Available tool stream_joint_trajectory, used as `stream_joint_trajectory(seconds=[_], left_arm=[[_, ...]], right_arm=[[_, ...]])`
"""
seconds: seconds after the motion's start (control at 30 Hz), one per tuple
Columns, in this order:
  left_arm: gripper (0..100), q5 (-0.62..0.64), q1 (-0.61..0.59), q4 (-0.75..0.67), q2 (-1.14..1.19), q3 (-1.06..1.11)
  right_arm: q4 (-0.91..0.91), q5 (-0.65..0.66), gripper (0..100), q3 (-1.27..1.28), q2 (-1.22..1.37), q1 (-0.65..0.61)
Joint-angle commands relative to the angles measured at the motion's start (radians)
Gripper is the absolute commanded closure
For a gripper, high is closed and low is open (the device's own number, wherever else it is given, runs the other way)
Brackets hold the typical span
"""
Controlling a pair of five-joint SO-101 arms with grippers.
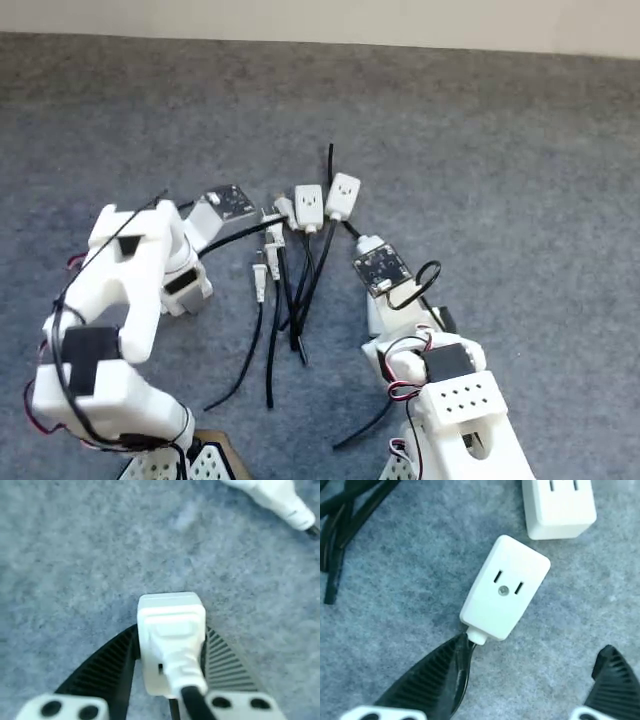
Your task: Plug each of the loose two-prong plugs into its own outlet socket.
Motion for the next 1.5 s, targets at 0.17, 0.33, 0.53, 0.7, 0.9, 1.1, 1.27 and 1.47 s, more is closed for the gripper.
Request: stream_joint_trajectory(seconds=[0.17,0.33,0.53,0.7,0.9,1.1,1.27,1.47], left_arm=[[100,0.201,-0.193,0.336,0.185,-0.59],[100,0.282,-0.297,0.514,0.44,-1.101],[99,0.318,-0.348,0.686,0.88,-1.781],[99,0.321,-0.366,0.712,1.13,-2.123],[82,0.331,-0.392,0.715,1.181,-2.147],[75,0.365,-0.441,0.715,1.133,-2.206],[75,0.377,-0.472,0.724,1.02,-2.206],[75,0.482,-0.466,0.73,0.86,-2.178]], right_arm=[[-0.016,0.011,62.3,-0.005,-0.013,-0.01],[-0.016,0.011,62.3,-0.005,-0.013,-0.01],[-0.016,0.008,62.3,-0.005,-0.013,-0.01],[-0.016,0.008,62.3,-0.005,-0.013,-0.007],[-0.016,0.008,62.3,-0.005,-0.013,-0.007],[-0.016,0.008,62.3,-0.005,-0.013,-0.007],[-0.016,0.008,62.3,-0.007,-0.013,-0.007],[-0.016,0.008,62.3,-0.012,-0.013,-0.005]])
